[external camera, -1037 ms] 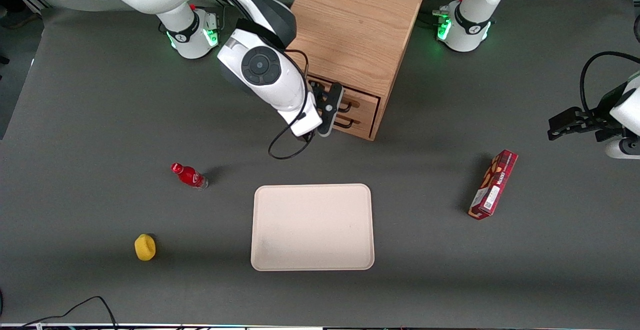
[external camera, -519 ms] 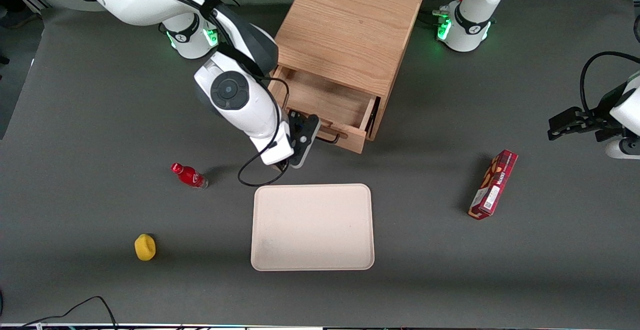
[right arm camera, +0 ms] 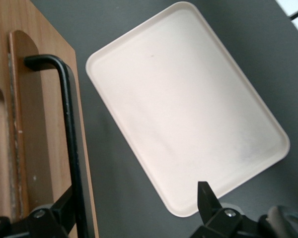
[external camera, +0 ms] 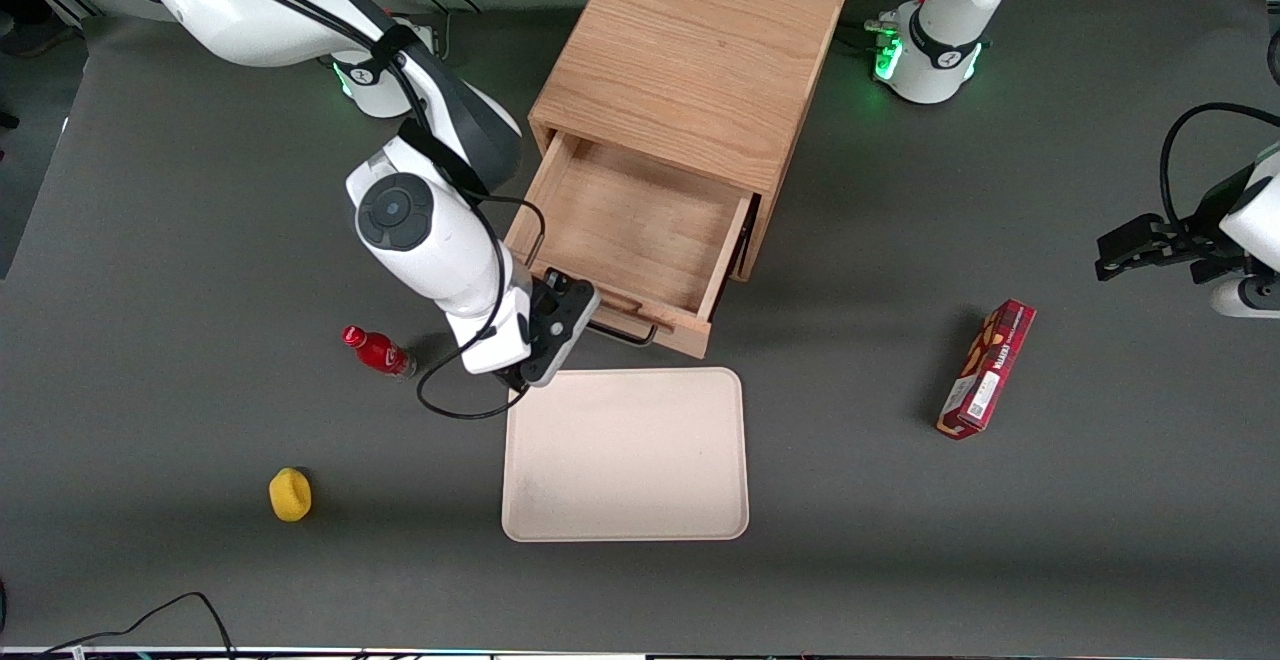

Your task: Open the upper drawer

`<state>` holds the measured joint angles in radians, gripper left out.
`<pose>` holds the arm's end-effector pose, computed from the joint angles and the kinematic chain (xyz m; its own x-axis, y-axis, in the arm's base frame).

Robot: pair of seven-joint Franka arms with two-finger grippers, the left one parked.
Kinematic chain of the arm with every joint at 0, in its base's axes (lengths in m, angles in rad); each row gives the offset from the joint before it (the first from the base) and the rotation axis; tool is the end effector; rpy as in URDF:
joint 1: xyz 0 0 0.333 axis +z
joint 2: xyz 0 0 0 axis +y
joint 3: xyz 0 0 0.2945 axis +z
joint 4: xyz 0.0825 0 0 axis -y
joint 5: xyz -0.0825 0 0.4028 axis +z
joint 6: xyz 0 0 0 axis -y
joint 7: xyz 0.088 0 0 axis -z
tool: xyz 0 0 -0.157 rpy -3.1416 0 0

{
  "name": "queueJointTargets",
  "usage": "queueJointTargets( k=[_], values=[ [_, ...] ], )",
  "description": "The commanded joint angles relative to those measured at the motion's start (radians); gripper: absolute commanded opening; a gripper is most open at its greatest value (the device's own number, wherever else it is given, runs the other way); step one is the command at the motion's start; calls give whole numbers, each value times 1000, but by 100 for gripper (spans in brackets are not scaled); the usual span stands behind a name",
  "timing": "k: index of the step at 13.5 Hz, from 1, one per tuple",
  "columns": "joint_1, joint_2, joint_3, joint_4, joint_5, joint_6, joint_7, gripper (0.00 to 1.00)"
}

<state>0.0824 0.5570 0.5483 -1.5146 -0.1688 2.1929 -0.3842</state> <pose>0.6216 0.3788 0.3207 0.5269 0.8173 0.2333 0.8450 -0.5332 -0.0405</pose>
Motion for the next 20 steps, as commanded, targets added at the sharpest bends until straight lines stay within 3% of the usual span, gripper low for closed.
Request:
queueJointTargets(
  k=[1, 9, 12, 15, 20],
  values=[
    [7, 4, -39, 31, -20, 27, -59, 100],
    [7, 20, -93, 56, -5, 85, -75, 100],
    [7, 20, -93, 80, 69, 100, -71, 100],
    [17, 29, -109, 109, 245, 103, -71, 100],
    [23, 52, -136, 165, 397, 103, -64, 100]
  ],
)
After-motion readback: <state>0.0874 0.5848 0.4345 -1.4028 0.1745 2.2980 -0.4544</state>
